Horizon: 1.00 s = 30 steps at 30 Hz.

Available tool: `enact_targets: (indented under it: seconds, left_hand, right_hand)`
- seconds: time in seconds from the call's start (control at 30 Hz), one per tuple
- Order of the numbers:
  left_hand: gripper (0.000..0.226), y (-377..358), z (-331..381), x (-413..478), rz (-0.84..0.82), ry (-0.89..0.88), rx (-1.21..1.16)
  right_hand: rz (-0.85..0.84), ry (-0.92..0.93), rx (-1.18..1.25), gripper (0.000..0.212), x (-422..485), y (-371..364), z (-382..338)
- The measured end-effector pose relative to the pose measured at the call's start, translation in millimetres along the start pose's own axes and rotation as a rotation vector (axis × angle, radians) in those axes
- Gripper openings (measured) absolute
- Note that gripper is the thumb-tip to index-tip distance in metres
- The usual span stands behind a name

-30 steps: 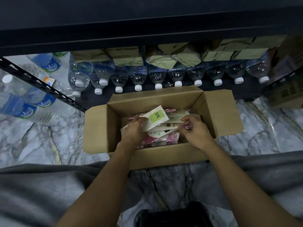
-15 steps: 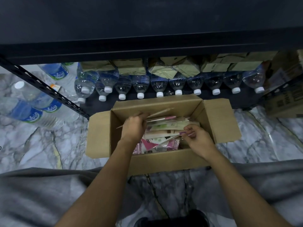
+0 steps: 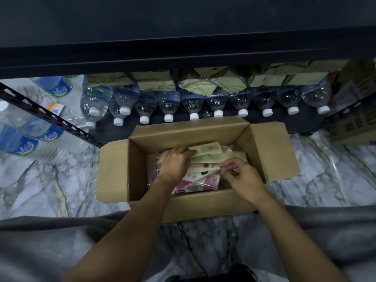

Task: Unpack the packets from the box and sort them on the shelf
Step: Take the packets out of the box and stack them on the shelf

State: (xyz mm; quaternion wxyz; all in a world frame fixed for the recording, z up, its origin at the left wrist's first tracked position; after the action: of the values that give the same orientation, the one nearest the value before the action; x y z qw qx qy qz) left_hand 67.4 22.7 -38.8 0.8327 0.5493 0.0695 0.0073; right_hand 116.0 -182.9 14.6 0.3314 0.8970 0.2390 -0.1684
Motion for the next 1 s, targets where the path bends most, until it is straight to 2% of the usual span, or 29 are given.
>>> enact_targets:
  seconds: [0.13,0.47,0.8,1.0]
  left_hand:
    - [0.044,-10.5,-2.8,-4.1,-0.073,-0.039,-0.003]
    - [0.047,-16.0,11.3,13.5,-0.081,-0.079,0.121]
    - [0.028,14.6,12.7,5.1,0.158,-0.118,0.019]
    - [0.027,54.3,11.8,-9.4,0.163,-0.184,-0.116]
  right_hand:
    - [-0.005,0.014,0.020,0.014,-1.8,1.4,-3.6]
    - [0.002,-0.008,0.034,0.010,-4.5,7.8,-0.2]
    - [0.066,0.013,0.094,0.012,-3.7,22.0,-6.6]
    - [0.038,0.009,0.139,0.006,-13.2,34.9,-17.5]
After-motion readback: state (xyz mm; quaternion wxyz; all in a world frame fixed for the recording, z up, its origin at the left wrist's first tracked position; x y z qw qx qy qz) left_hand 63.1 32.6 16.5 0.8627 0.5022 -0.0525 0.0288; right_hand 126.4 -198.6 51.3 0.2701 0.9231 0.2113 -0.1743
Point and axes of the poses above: each hand's wrist, its own x-axis towards the middle knuckle, its own y-axis out of the back of the hand, z = x × y, the point moved 3 cm from there along x, towards the middle knuckle, and after that the axes turned 6 degrees about -y, right-handed, at the moved point
